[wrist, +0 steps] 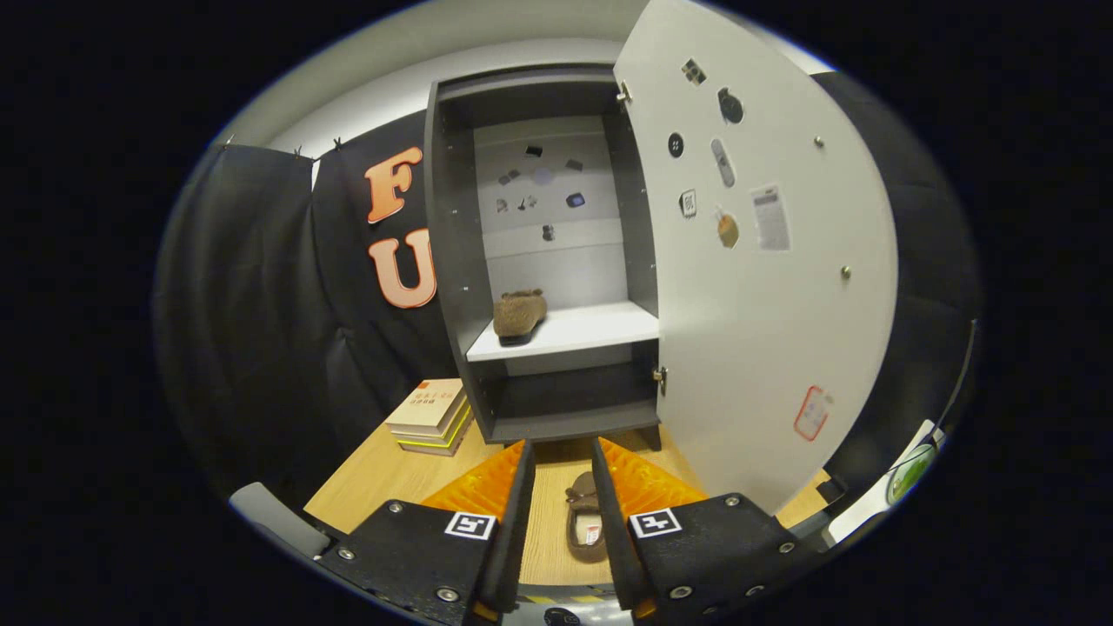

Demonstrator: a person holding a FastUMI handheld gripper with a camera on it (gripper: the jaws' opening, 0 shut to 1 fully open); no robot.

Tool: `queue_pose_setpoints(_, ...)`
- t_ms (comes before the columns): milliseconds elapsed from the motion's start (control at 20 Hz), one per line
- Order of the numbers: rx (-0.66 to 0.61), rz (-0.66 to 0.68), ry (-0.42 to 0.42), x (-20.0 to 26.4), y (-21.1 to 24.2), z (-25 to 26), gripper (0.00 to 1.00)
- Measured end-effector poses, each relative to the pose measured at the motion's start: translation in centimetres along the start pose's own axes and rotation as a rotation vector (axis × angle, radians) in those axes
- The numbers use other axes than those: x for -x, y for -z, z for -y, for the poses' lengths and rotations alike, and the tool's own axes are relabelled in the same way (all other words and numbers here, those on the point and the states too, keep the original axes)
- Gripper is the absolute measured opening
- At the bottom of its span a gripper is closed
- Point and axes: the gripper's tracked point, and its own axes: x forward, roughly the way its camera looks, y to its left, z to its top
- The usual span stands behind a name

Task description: Open the shoe cabinet door, grab the shoes and put them into the shoe cabinet, then close the shoe cabinet door.

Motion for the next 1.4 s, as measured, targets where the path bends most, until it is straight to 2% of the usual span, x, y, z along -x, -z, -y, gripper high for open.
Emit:
queue_pose_setpoints(300, 0.0, -0.129, -0.04, -6.6, 8.1, -1.4, 0.52)
queue_pose_setpoints(800, -0.037, -0.352, -0.052, -15.1, 21.4, -1.0, 0.57)
queue_pose_setpoints(1200, -0.041, -0.394, -0.035, -20.8, 26.4, 0.8, 0.57)
queue_pose_setpoints(1400, -0.014, -0.39, -0.049, -23.2, 27.3, 0.0, 0.55)
